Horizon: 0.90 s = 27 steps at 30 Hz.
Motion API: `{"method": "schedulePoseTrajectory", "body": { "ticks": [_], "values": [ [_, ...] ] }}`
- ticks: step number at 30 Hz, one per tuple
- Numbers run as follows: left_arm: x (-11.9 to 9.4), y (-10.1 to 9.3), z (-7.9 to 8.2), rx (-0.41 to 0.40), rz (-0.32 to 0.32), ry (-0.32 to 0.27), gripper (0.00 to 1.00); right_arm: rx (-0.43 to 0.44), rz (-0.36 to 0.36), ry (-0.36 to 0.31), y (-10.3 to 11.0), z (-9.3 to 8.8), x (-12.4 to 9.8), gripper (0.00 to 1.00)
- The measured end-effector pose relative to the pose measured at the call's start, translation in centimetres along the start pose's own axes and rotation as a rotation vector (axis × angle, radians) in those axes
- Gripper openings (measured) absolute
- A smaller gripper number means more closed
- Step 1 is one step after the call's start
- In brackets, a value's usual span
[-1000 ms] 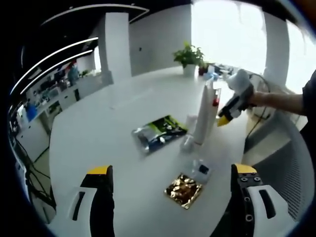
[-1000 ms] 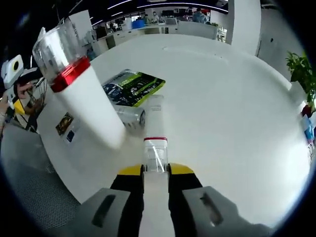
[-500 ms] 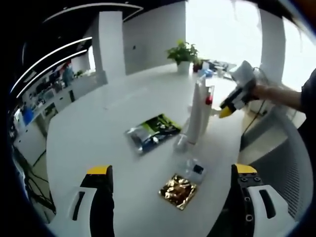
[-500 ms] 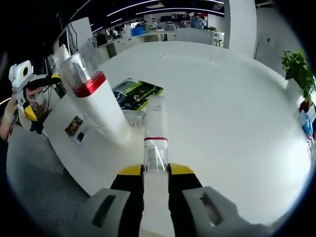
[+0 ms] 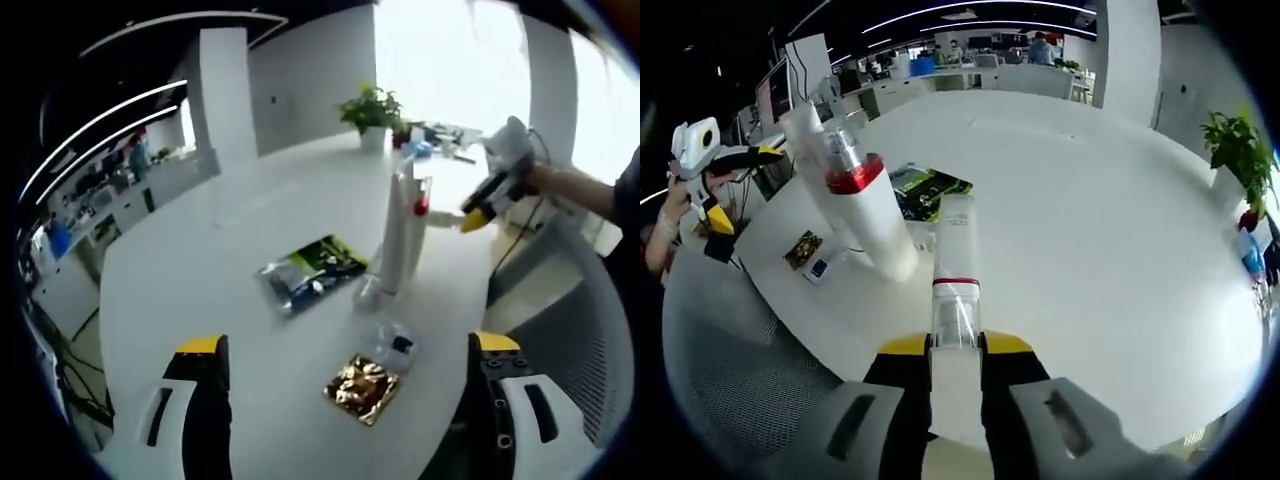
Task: Arrange the skincare products in the storage area until every visible bottle or jar stands upright without overlapping.
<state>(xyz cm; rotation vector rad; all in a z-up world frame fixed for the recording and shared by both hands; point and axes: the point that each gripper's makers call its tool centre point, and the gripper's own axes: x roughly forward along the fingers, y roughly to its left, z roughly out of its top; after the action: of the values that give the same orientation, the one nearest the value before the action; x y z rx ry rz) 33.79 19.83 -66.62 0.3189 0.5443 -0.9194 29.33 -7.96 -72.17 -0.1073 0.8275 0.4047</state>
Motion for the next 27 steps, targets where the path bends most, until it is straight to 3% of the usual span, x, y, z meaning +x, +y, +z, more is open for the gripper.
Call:
{"method": "schedulePoseTrajectory", "body": {
  "ticks": [13, 27],
  "values": [
    [-0.5, -1.2, -0.1, 0.011, -0.001, -0.002, 0.95, -0.013, 0.007, -0.061, 1.0, 1.7, -1.4, 0.17],
    [-1.3, -3.3, -0.2, 0.022, -0.003, -0.009, 0.95, -0.058, 0.003, -0.051, 2.0, 0.3, -4.8, 0.17]
  ]
}}
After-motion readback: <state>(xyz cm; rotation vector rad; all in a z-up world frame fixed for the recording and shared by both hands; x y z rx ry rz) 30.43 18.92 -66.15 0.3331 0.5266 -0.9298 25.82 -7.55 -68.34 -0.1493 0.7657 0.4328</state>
